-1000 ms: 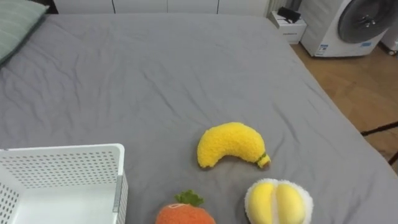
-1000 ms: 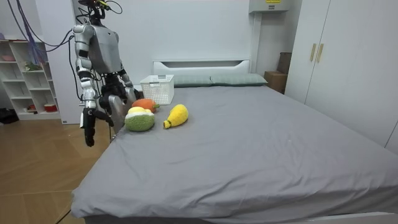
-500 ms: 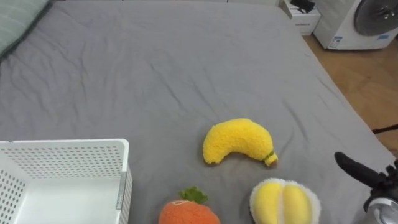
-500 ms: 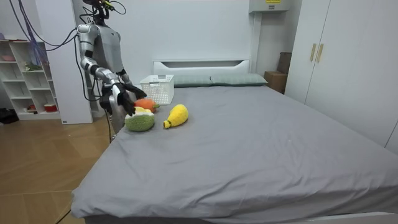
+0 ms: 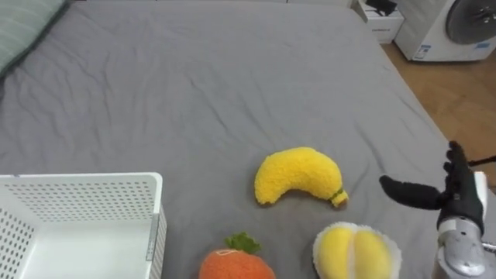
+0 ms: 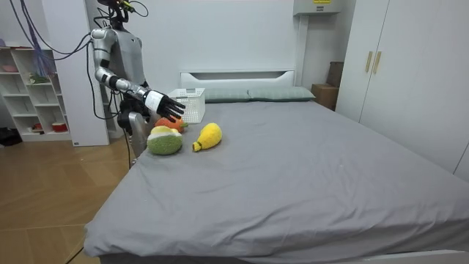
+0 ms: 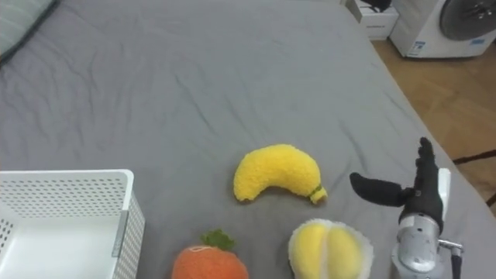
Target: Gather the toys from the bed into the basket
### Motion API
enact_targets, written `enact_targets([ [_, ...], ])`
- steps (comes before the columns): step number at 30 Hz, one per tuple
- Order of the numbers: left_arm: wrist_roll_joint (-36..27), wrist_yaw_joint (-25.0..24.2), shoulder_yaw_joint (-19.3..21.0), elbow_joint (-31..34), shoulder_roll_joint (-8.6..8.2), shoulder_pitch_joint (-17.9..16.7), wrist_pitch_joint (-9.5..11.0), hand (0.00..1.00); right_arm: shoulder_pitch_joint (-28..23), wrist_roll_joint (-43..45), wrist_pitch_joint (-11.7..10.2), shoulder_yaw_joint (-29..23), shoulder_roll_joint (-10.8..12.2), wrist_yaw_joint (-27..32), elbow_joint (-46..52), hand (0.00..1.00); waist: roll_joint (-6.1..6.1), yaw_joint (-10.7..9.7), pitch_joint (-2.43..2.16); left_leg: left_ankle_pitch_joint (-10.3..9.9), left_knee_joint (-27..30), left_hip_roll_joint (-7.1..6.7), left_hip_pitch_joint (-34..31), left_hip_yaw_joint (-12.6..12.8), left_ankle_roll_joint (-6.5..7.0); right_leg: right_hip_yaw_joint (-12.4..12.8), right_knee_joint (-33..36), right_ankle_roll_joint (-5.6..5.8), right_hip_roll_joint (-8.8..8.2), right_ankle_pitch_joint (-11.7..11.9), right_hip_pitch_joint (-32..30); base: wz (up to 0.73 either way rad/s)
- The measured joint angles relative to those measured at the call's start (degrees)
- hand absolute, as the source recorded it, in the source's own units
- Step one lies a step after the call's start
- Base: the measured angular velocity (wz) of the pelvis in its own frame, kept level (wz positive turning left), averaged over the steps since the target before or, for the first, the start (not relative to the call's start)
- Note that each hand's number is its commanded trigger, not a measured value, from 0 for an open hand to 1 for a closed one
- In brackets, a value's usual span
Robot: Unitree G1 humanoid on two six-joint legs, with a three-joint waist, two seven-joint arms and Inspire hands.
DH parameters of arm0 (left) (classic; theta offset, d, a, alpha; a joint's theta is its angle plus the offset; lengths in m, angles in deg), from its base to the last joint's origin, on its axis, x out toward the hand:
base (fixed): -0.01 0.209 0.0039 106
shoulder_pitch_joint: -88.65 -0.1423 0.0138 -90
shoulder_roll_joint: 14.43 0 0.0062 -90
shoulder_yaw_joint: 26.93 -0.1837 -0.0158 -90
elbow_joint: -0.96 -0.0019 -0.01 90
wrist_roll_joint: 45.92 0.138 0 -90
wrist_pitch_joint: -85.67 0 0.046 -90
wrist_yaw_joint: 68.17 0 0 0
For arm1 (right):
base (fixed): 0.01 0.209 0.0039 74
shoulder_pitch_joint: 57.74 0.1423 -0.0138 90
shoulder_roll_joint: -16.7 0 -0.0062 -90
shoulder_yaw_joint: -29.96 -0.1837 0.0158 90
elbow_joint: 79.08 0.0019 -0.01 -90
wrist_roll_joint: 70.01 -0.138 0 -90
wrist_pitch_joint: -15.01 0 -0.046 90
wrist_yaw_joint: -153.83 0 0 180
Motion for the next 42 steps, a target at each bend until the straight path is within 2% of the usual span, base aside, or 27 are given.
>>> enact_targets([
  [5, 0.64, -0.05, 1.4, 0.01, 0.12, -0.12, -0.14, 0.0, -0.31, 5.22, 2.67, 2.78, -0.04, -7.53, -7.7, 0.0, -0.66, 1.38, -0.26, 0.02, 0.0, 0.02, 0.44, -0.04, 0.02, -0.04, 0.06, 0.01, -0.04, 0.01, 0.41, 0.0],
  [10, 1.73, -0.05, 2.31, 0.15, 0.24, -0.84, -2.06, 0.0, -0.48, 10.32, 6.22, 3.28, -0.05, -14.11, -12.01, 0.0, -1.49, 1.93, -0.12, 0.0, 0.0, 0.02, 1.0, -0.1, 0.03, 0.02, 0.11, 0.03, -0.1, -0.05, 1.04, 0.0],
  [14, 3.82, -0.07, 2.41, 2.25, 0.28, -1.74, -3.22, 0.0, -0.49, 16.05, 7.4, 3.26, -0.06, -17.21, -12.0, 0.0, -2.32, 2.26, -0.33, -0.02, 0.11, -0.01, 0.99, -0.41, 0.05, -0.03, 0.03, 0.01, -0.16, -0.07, 1.02, 0.0],
  [17, 5.1, -0.12, 2.38, 3.11, 0.56, -1.73, -3.7, 0.0, -0.48, 18.36, 8.05, 3.25, -0.06, -19.09, -12.0, 0.0, -2.9, 2.74, -0.25, -0.02, 0.15, -0.1, 1.02, -0.76, 0.07, -0.21, -0.06, 0.03, -0.19, -0.04, 1.21, 0.02],
  [24, 5.12, -0.09, 2.35, 4.29, 0.75, -1.76, -4.93, 0.0, -0.46, 19.38, 8.62, 3.32, -0.06, -23.21, -16.95, 0.0, -2.83, 3.16, -0.2, -0.01, 0.27, -0.2, 1.07, -1.68, 0.08, -1.2, -0.88, 0.15, -0.19, 0.17, 2.02, 0.07],
  [25, 5.12, -0.09, 2.34, 4.29, 0.73, -1.78, -4.99, 0.0, -0.45, 19.39, 8.89, 3.32, -0.09, -23.68, -17.61, 0.59, -2.78, 3.22, -0.17, -0.01, 0.24, -0.19, 1.06, -1.68, 0.08, -1.26, -0.9, 0.15, -0.18, 0.16, 2.03, 0.0],
  [26, 5.12, -0.08, 2.35, 4.29, 0.74, -1.78, -5.03, 0.0, -0.42, 19.39, 8.89, 3.32, -0.13, -23.77, -17.98, 0.75, -2.78, 3.24, -0.16, -0.01, 0.23, -0.19, 1.05, -1.68, 0.08, -1.27, -0.9, 0.15, -0.18, 0.16, 2.03, 0.0],
  [27, 5.12, -0.03, 2.35, 4.29, 0.73, -1.68, -5.06, 0.0, -0.4, 19.48, 8.92, 3.31, -0.24, -23.83, -18.55, 1.0, -2.78, 3.27, -0.16, -0.01, 0.23, -0.18, 1.05, -1.7, 0.08, -1.33, -0.91, 0.15, -0.19, 0.16, 2.04, 0.0],
  [34, 5.11, 0.09, 2.34, 4.28, 0.71, -1.57, -5.05, 0.0, -0.42, 19.92, 9.31, 3.26, -0.51, -24.44, -19.45, 1.0, -2.78, 3.33, -0.14, -0.01, 0.23, -0.2, 1.19, -1.72, 0.08, -1.38, -0.95, 0.15, -0.2, 0.16, 2.16, 0.0],
  [42, 5.13, 0.1, 2.34, 4.29, 0.7, -0.64, -5.07, 0.0, -0.63, 20.44, 9.37, 4.06, -0.47, -26.38, -20.48, 1.0, -2.55, 4.46, -0.01, -0.01, 0.1, -0.22, 1.02, -1.77, 0.07, -1.47, -0.96, 0.15, -0.21, 0.16, 2.04, 0.0],
])
